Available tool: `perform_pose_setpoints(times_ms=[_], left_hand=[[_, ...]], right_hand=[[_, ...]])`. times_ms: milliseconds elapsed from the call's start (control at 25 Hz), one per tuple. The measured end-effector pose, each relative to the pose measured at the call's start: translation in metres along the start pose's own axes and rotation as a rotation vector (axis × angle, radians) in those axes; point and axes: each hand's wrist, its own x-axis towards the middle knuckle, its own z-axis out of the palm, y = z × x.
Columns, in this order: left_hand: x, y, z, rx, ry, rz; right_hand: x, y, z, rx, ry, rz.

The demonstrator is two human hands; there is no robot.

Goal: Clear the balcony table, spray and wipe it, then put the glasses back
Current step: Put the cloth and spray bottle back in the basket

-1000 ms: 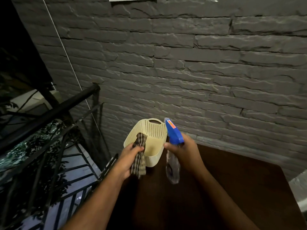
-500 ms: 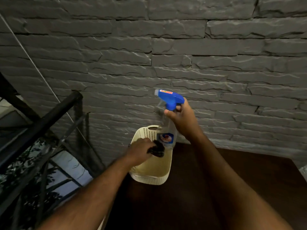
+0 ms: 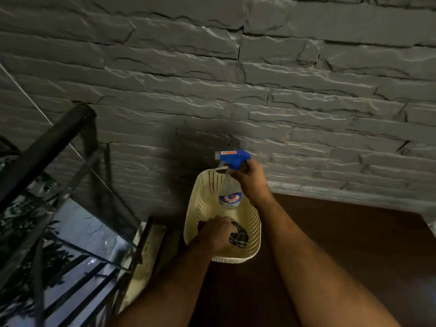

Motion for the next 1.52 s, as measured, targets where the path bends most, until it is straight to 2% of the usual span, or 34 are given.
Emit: perform_pose_setpoints(times_ms=[120, 360, 680, 840, 960, 1160, 1360, 1520], left_hand=[[0.005, -0.007, 0.013, -0.043, -0.048, -0.025], [0.017, -0.011, 0.032, -0.044, -0.183, -0.038], [0.021, -0.015, 0.031, -0.023, -0.266, -0.028], [0.018, -0.013, 0.009, -0.034, -0.107, 0.017], [0.008, 0.001, -0.014, -0.088, 0.058, -0.026], [-0.035, 0.033, -0.032, -0.269, 0.362, -0.169], [-0.123, 0.093, -0.012, -0.376, 0.607, -0.347], [-0.197, 0.136, 0.028, -0.360, 0.594, -0.445]], right_hand=[[0.010, 0.023, 0.011, -0.065, -0.005, 0.039], [0.021, 0.039, 0.018, -0.001, 0.011, 0.081], [0.024, 0.056, 0.016, -0.062, 0.029, 0.027], [0.020, 0.051, 0.012, -0.135, -0.022, 0.002], [0.005, 0.048, -0.001, -0.138, -0.035, 0.004], [-0.052, 0.061, -0.039, -0.157, 0.015, -0.093], [-0.136, 0.075, -0.073, -0.291, -0.052, -0.203], [-0.214, 0.081, -0.075, -0.296, -0.184, -0.236]])
